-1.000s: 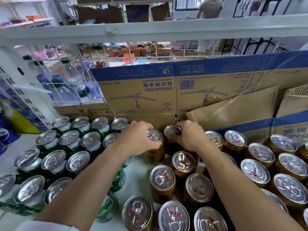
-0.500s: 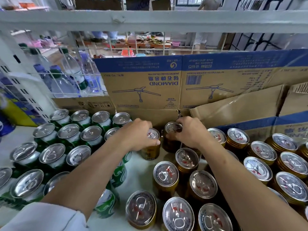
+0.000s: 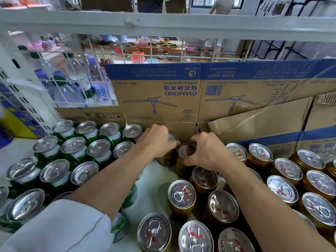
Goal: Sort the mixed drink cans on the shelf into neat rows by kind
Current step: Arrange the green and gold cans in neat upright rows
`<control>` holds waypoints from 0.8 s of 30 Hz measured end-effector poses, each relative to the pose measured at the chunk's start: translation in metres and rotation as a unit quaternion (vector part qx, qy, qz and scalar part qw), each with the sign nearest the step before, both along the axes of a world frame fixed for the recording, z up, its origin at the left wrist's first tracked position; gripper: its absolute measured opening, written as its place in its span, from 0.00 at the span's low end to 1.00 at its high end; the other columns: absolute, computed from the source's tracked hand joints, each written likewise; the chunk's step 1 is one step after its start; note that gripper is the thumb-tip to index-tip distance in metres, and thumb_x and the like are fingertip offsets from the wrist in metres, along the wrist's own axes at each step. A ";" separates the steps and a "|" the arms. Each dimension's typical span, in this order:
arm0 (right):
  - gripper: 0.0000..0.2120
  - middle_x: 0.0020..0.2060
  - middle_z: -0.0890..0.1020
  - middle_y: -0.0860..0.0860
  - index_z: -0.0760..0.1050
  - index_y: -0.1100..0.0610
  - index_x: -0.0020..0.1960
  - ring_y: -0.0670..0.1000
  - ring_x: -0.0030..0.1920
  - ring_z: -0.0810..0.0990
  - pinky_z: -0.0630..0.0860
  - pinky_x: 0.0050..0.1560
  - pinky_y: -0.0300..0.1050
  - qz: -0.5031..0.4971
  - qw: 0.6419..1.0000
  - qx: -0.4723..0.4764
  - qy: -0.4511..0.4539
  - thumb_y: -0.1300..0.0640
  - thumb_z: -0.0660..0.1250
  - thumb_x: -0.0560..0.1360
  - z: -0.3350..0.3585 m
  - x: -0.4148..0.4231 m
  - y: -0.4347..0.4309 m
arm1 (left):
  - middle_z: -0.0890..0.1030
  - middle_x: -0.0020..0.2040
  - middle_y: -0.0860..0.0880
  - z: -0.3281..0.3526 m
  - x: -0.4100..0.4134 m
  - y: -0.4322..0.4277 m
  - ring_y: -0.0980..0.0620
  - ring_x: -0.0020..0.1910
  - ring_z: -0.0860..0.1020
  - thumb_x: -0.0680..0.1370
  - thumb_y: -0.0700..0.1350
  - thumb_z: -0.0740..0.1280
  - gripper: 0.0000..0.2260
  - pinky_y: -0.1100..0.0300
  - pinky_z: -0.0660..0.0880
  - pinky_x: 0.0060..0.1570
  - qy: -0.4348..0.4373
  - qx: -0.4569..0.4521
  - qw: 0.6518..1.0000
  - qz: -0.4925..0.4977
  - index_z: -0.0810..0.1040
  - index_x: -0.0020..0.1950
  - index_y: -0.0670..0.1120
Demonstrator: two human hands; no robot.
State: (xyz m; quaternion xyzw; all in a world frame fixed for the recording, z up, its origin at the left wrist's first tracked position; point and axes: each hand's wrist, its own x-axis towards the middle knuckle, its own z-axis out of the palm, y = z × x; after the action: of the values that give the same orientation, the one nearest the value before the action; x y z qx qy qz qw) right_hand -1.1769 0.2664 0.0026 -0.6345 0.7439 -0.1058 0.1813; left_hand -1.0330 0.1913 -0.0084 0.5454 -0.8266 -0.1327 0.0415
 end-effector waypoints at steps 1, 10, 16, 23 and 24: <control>0.23 0.44 0.80 0.54 0.77 0.59 0.49 0.55 0.45 0.78 0.79 0.44 0.50 0.001 1.000 -0.010 -0.009 0.46 0.77 0.61 0.000 0.001 0.003 | 0.73 0.38 0.45 -0.001 -0.002 0.001 0.41 0.41 0.75 0.75 0.62 0.67 0.22 0.56 0.67 0.34 0.002 -0.001 1.000 0.003 0.71 0.41 0.43; 0.32 0.58 0.80 0.52 0.75 0.58 0.66 0.50 0.59 0.77 0.68 0.50 0.35 0.018 0.989 -0.133 -0.069 0.49 0.76 0.64 0.007 -0.005 0.018 | 0.74 0.40 0.45 -0.005 -0.010 -0.003 0.42 0.38 0.73 0.77 0.45 0.67 0.07 0.55 0.68 0.36 0.042 0.026 0.998 0.035 0.72 0.41 0.43; 0.30 0.55 0.81 0.53 0.77 0.57 0.64 0.50 0.55 0.77 0.68 0.48 0.36 0.010 0.986 -0.146 -0.076 0.48 0.75 0.64 0.003 -0.004 0.018 | 0.71 0.30 0.47 -0.010 -0.005 -0.012 0.48 0.29 0.70 0.74 0.56 0.71 0.20 0.58 0.62 0.26 0.107 0.061 0.992 0.037 0.70 0.32 0.43; 0.17 0.37 0.81 0.50 0.81 0.55 0.48 0.48 0.39 0.79 0.76 0.36 0.44 0.002 0.992 -0.071 -0.106 0.47 0.75 0.63 -0.001 0.005 0.019 | 0.80 0.43 0.45 -0.003 0.012 -0.009 0.44 0.44 0.78 0.76 0.52 0.70 0.13 0.56 0.72 0.36 0.060 0.055 0.996 -0.021 0.80 0.51 0.42; 0.15 0.36 0.80 0.50 0.80 0.55 0.45 0.50 0.38 0.79 0.77 0.35 0.46 0.002 0.992 -0.067 -0.106 0.48 0.76 0.63 -0.001 0.007 0.019 | 0.80 0.47 0.44 0.000 0.014 -0.006 0.44 0.47 0.79 0.77 0.50 0.69 0.13 0.54 0.75 0.42 0.056 0.044 0.997 -0.028 0.79 0.54 0.41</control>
State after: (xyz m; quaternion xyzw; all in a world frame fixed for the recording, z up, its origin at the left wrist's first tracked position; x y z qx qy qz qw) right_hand -1.1699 0.2854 0.0015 -0.6317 0.7107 -0.2214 0.2165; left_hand -1.0191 0.1850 -0.0086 0.5152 -0.8310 -0.2009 0.0602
